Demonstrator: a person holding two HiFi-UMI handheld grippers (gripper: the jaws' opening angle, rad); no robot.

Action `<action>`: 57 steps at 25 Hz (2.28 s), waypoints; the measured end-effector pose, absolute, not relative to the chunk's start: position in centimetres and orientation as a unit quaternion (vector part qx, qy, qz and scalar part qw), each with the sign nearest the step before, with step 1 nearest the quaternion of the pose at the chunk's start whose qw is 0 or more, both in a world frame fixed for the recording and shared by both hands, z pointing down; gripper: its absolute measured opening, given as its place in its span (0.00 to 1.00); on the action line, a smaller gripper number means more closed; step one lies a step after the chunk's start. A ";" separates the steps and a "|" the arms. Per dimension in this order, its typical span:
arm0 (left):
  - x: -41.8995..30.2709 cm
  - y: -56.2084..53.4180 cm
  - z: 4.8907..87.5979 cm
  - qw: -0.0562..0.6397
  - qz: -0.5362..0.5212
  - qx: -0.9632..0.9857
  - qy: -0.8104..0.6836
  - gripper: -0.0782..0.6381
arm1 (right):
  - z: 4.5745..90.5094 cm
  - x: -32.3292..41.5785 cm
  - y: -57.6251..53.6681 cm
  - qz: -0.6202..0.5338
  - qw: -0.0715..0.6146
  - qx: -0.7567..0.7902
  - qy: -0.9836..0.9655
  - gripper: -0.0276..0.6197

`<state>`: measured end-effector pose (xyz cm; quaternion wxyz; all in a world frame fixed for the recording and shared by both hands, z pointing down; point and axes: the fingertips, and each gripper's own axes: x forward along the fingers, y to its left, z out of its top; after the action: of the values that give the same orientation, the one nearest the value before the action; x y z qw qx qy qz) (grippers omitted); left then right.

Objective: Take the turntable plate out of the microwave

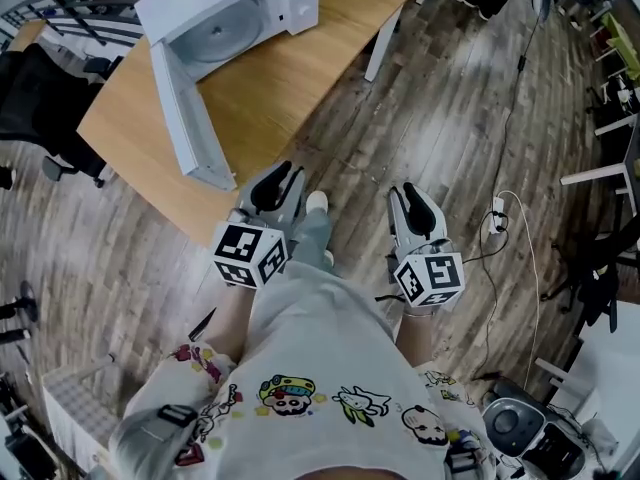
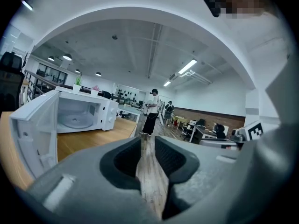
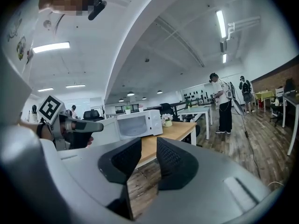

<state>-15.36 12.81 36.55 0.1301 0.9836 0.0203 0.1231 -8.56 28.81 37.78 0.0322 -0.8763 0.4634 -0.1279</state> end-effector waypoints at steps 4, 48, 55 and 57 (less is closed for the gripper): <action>-12.2 11.2 36.7 0.138 0.119 0.983 0.018 0.25 | 37.7 -5.6 27.2 -0.130 0.027 -0.873 0.470 0.21; 1.2 -14.8 37.9 0.212 0.059 0.934 -0.282 0.34 | 38.4 13.2 -8.6 -0.161 -0.029 -0.642 0.749 0.37; 1.3 -17.1 36.5 0.206 0.031 0.902 -0.379 0.35 | 37.0 14.6 -12.8 -0.147 -0.032 -0.561 0.814 0.37; 1.3 -17.2 36.3 0.205 0.026 0.892 -0.401 0.35 | 36.9 14.8 -13.5 -0.145 -0.033 -0.541 0.828 0.37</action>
<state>1.28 -17.21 36.34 0.2049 0.8924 -0.4012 0.0262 14.85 -13.51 36.92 -0.0327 -0.5414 0.8276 -0.1446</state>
